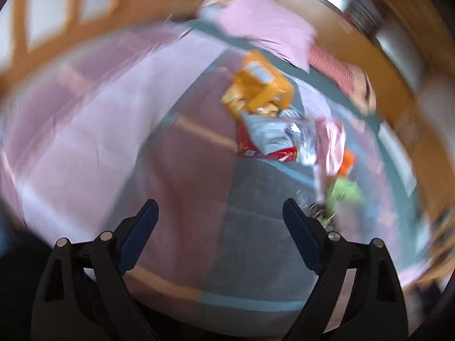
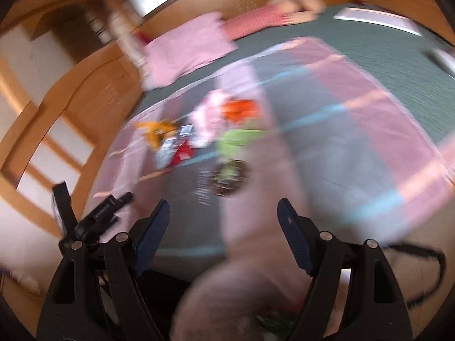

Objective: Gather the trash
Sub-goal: 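Grasp the clear plastic wrapper with the left gripper while the right grasps the red cigarette box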

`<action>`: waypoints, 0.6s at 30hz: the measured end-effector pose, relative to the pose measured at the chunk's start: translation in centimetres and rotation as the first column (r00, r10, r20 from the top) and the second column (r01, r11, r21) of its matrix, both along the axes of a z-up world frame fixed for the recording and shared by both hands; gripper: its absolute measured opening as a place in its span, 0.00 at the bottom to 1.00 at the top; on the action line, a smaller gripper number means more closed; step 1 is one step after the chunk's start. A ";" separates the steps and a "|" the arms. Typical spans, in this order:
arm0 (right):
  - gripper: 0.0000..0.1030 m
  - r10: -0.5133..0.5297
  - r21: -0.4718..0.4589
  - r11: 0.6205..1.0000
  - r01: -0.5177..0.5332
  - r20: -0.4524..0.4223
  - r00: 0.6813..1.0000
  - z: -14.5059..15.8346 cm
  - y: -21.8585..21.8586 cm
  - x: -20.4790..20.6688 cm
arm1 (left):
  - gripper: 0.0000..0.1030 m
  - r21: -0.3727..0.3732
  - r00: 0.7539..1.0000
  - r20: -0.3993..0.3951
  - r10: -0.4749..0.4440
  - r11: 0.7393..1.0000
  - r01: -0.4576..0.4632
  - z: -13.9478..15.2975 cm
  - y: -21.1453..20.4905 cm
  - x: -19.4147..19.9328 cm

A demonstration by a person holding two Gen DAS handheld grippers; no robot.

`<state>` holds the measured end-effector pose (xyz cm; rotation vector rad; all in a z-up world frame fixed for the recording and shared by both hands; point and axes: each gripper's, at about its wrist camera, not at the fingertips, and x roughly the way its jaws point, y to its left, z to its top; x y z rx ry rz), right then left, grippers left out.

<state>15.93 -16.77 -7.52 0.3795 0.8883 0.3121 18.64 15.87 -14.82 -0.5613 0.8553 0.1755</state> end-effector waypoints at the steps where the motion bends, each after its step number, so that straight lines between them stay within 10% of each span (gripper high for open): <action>1: 0.71 0.032 -0.001 1.000 -0.032 0.006 0.999 -0.1 1.5 1.3 | 0.86 -0.024 1.000 0.021 0.021 1.000 -0.021 0.1 0.4 -0.5; 7: 0.70 0.144 0.058 0.988 -0.141 -0.054 0.988 -3.3 11.5 12.1 | 0.93 0.158 0.981 0.189 0.041 0.985 -0.072 2.6 -1.1 -2.5; 11: 0.70 0.106 0.058 0.994 -0.098 -0.154 0.982 -7.2 15.3 18.2 | 0.93 0.105 0.978 0.187 0.092 0.988 -0.113 2.5 -0.2 -2.8; 13: 0.61 0.074 0.054 0.996 -0.064 -0.191 0.979 -8.6 15.8 19.8 | 0.93 0.057 0.978 0.162 0.132 0.988 -0.143 2.0 0.9 -2.7; 15: 0.23 0.049 0.046 0.998 -0.040 -0.197 0.979 -9.2 15.8 20.6 | 0.93 0.049 0.978 0.144 0.149 0.986 -0.158 1.6 1.2 -2.3; 18: 0.09 0.080 0.057 0.996 -0.071 -0.182 0.980 -9.0 15.5 20.1 | 0.93 0.050 0.976 0.130 0.174 0.982 -0.182 1.4 1.4 -2.3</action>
